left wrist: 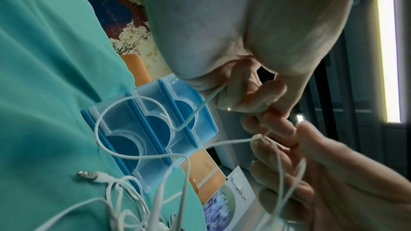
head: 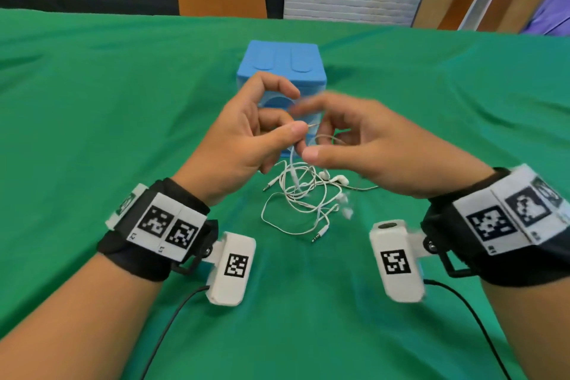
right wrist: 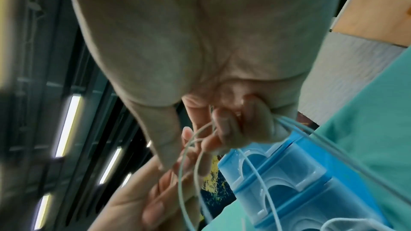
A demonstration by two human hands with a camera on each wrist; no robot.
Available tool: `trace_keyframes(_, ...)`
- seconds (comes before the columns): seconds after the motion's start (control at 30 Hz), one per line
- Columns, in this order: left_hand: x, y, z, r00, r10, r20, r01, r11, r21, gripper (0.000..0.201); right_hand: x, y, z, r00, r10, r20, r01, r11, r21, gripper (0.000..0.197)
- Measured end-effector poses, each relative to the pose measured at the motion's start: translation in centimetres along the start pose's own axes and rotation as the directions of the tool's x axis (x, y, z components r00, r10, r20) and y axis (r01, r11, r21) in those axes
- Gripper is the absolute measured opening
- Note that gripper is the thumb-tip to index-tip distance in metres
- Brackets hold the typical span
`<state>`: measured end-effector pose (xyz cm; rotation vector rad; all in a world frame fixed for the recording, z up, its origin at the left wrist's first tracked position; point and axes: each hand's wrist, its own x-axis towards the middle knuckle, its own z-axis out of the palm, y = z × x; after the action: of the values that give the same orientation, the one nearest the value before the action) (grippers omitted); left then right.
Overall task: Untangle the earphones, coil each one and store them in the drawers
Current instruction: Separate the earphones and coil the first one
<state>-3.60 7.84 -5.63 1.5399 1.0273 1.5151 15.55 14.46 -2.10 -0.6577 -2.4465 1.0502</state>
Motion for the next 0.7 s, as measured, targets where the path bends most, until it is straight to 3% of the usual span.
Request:
trace_keyframes(0.03, 0.0, 0.0, 0.0, 1.0, -0.003, -0.006, 0.003, 1.0, -0.002, 0.028, 0.2, -0.1, 0.3, 1.0, -0.014, 0.007, 0.014, 0.997, -0.08, 0.018)
trace_keyframes(0.07, 0.0, 0.0, -0.1, 1.0, -0.007, -0.011, 0.007, 1.0, -0.004, 0.027, 0.4, 0.2, 0.3, 0.999, -0.028, -0.031, 0.024, 0.993, -0.119, 0.019)
trace_keyframes(0.13, 0.0, -0.1, -0.4, 1.0, -0.016, -0.023, 0.017, 1.0, 0.014, 0.024, 0.7, 0.6, -0.2, 0.973, -0.059, -0.224, 0.036, 0.994, -0.105, 0.035)
trace_keyframes(0.2, 0.1, -0.4, -1.0, 0.999, -0.026, -0.038, 0.028, 0.998, 0.052, 0.018, 0.8, 0.9, -1.6, 0.898, -0.015, -0.44, 0.039, 0.998, 0.045, 0.037)
trace_keyframes(0.27, 0.2, -0.8, -1.7, 0.997, -0.043, -0.068, 0.048, 0.996, 0.07, 0.011, 0.5, 1.3, -3.2, 0.811, 0.106, -0.575, 0.056, 0.965, 0.257, 0.037)
trace_keyframes(0.4, 0.3, -1.6, -2.8, 0.991, -0.064, -0.116, 0.077, 0.991, 0.112, 0.005, -0.2, 2.0, -6.1, 0.595, 0.239, -0.767, 0.23, 0.864, 0.448, 0.037)
trace_keyframes(0.47, 0.3, -1.7, -3.2, 0.991, -0.083, -0.108, 0.098, 0.984, 0.146, 0.007, -0.5, 2.7, -7.4, 0.532, 0.28, -0.799, 0.304, 0.818, 0.488, 0.035)
trace_keyframes(0.53, 0.3, -1.9, -3.5, 0.99, -0.093, -0.103, 0.107, 0.983, 0.146, 0.008, -0.7, 3.3, -8.0, 0.518, 0.317, -0.794, 0.317, 0.791, 0.523, 0.035)
trace_keyframes(0.7, 0.5, -1.8, -3.3, 0.986, -0.124, -0.11, 0.119, 0.992, -0.049, 0.02, -0.5, 2.9, -5.2, 0.584, 0.31, -0.75, 0.225, 0.826, 0.517, 0.037)
